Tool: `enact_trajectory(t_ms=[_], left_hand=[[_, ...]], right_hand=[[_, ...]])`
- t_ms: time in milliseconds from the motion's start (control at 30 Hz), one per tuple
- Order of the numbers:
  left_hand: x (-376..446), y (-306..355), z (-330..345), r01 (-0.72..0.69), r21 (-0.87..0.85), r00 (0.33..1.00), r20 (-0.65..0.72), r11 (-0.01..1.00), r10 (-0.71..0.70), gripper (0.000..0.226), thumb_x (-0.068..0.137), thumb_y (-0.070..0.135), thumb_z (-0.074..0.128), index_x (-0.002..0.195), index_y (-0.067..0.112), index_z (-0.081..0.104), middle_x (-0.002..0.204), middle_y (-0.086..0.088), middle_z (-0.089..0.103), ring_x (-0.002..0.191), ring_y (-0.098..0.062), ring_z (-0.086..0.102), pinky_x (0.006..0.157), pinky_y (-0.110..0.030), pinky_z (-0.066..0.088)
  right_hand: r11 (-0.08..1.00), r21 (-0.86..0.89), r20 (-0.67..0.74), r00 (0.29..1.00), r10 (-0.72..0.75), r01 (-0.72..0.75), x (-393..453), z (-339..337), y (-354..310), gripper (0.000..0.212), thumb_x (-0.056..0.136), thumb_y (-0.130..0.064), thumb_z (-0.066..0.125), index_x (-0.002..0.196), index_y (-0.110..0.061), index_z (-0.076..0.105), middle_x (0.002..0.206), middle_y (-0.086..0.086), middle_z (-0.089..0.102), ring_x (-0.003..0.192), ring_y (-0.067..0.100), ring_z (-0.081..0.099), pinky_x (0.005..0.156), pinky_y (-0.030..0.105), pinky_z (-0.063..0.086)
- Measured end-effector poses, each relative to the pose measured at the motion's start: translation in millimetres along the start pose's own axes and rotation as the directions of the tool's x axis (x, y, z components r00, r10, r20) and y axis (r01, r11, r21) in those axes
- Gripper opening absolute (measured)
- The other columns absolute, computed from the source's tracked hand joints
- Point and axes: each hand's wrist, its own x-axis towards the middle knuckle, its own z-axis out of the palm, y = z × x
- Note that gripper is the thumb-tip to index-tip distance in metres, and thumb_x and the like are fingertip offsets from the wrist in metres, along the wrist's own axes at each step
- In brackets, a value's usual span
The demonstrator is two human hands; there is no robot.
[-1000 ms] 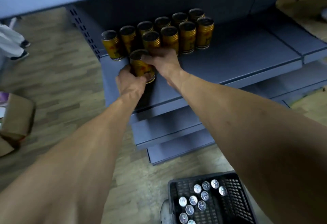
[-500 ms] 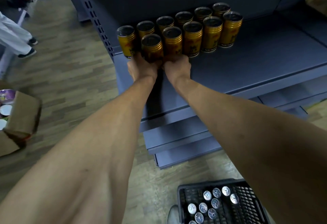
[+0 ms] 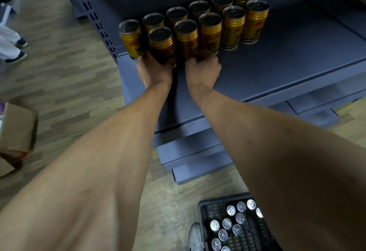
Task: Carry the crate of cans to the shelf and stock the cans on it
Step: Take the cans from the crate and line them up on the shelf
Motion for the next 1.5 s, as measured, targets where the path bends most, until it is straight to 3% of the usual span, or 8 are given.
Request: enact_trajectory(t_ms=[400,567,700,933,1133,1300,1400,1500], left_hand=[[-0.4,-0.5,8.2,0.000,0.049,1.000,-0.022,0.999,0.001,0.052,0.070,0.035,0.083,0.110,0.009,0.062,0.113,-0.009,0.068,0.105,-0.030,0.064,0.084,-0.040,0.052],[0.8,0.8,6.8,-0.004,0.065,1.000,-0.006,0.998,0.004,0.050,0.071,0.035,0.082,0.110,0.010,0.064,0.112,-0.010,0.069,0.104,-0.030,0.064,0.084,-0.038,0.053],[2.4,0.7,5.2,-0.028,0.079,1.000,-0.010,0.996,0.029,0.046,0.071,0.037,0.080,0.105,0.010,0.066,0.107,-0.010,0.070,0.098,-0.029,0.065,0.080,-0.037,0.052],[-2.0,0.7,6.2,-0.043,0.076,0.999,-0.025,0.996,0.045,0.045,0.070,0.040,0.076,0.104,0.014,0.064,0.106,-0.007,0.070,0.098,-0.028,0.066,0.073,-0.031,0.049],[-47.6,10.1,16.4,-0.086,0.147,0.982,-0.156,0.985,0.109,0.049,0.079,0.028,0.057,0.125,0.013,0.050,0.120,-0.012,0.051,0.107,-0.032,0.055,0.074,-0.036,0.040],[-97.3,23.7,35.9,-0.196,0.060,0.952,-0.228,0.979,0.205,0.044,0.077,0.020,0.055,0.120,0.012,0.056,0.111,-0.012,0.058,0.101,-0.027,0.056,0.076,-0.030,0.033],[-146.5,34.0,52.8,-0.306,0.026,0.927,-0.221,0.952,0.304,0.032,0.077,0.019,0.054,0.108,0.013,0.060,0.095,-0.007,0.061,0.088,-0.020,0.056,0.070,-0.021,0.027],[-205.4,30.9,74.7,-0.387,0.023,0.913,-0.129,0.922,0.386,0.023,0.077,0.020,0.054,0.098,0.014,0.061,0.084,-0.003,0.062,0.080,-0.021,0.056,0.071,-0.024,0.033]], right_hand=[[1.000,0.010,-0.021,1.000,-0.003,0.003,-2.7,-6.3,0.8,0.020,0.078,-0.007,0.057,0.089,-0.009,0.074,0.085,0.008,0.072,0.081,0.027,0.063,0.064,0.021,0.035],[1.000,0.007,0.027,1.000,-0.009,0.008,-0.2,-8.4,2.8,0.016,0.078,-0.007,0.057,0.085,-0.009,0.072,0.073,0.001,0.061,0.068,0.017,0.049,0.058,0.016,0.030],[0.999,0.033,0.058,0.998,-0.020,0.018,2.4,-10.8,2.3,0.015,0.077,-0.006,0.057,0.082,-0.010,0.071,0.072,0.001,0.063,0.071,0.021,0.056,0.065,0.020,0.037],[0.998,0.034,0.078,0.996,-0.048,0.046,5.5,-10.2,8.6,0.009,0.077,-0.007,0.059,0.077,-0.012,0.067,0.072,0.004,0.066,0.069,0.021,0.056,0.056,0.016,0.034],[0.994,0.095,0.048,0.997,-0.057,0.053,-2.9,-18.0,7.6,0.013,0.082,-0.008,0.059,0.075,-0.009,0.069,0.076,0.012,0.070,0.074,0.030,0.059,0.061,0.022,0.029],[0.982,0.161,-0.081,0.993,-0.087,0.099,-3.2,-66.9,25.9,0.014,0.087,-0.011,0.061,0.080,-0.006,0.072,0.077,0.014,0.071,0.076,0.033,0.062,0.066,0.030,0.035],[0.975,0.097,-0.035,0.980,-0.195,0.198,-5.0,-114.9,53.3,0.015,0.089,-0.015,0.059,0.076,-0.011,0.067,0.069,0.008,0.068,0.067,0.026,0.059,0.063,0.031,0.038],[0.970,-0.049,-0.061,0.969,-0.239,0.237,-4.2,-175.4,107.0,0.016,0.090,-0.022,0.055,0.077,-0.015,0.062,0.065,0.009,0.065,0.062,0.030,0.056,0.062,0.038,0.042]])
